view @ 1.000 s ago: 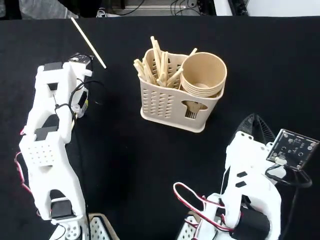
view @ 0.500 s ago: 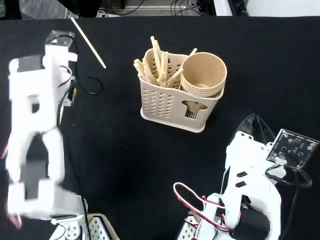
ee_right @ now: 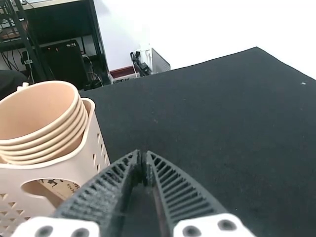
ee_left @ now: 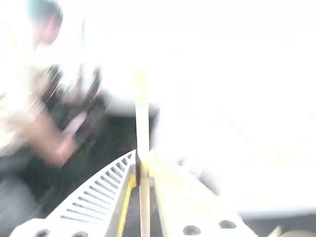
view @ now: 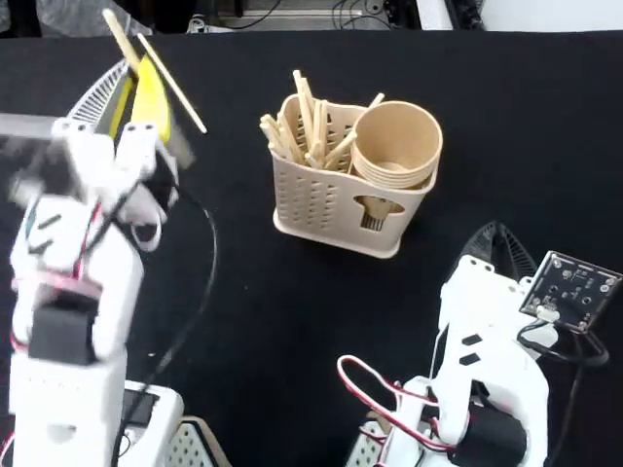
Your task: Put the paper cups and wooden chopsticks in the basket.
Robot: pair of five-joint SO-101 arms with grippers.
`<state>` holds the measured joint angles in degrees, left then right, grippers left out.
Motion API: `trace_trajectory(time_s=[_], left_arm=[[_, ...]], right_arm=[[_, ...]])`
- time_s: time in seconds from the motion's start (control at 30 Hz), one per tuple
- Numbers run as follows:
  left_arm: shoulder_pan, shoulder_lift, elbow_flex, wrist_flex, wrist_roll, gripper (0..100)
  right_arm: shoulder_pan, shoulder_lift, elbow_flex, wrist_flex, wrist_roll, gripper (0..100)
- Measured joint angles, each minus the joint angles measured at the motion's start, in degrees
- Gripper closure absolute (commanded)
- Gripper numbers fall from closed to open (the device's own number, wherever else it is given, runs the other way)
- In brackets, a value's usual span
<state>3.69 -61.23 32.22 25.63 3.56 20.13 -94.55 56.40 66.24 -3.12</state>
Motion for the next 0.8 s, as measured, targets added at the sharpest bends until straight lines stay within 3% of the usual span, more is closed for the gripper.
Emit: trace_trajectory(time_s=[0.13,0.27,0.63,0.8], left_arm=[[6.6,-5.9,0.1,-10.6,6.2,97],[12.0,-5.1,-0.2,-16.1,8.5,97],[14.5,16.4,0.7,-16.0,9.3,97],[14.9,20.7,0.7,-15.8,9.3,83]], right_arm=[[0.0,0.0,0.0,0.0,0.0,97.6],[0.0,0.0,0.0,0.0,0.0,97.6],[0.0,0.0,0.0,0.0,0.0,97.6],[0.0,0.0,0.0,0.0,0.0,97.6]])
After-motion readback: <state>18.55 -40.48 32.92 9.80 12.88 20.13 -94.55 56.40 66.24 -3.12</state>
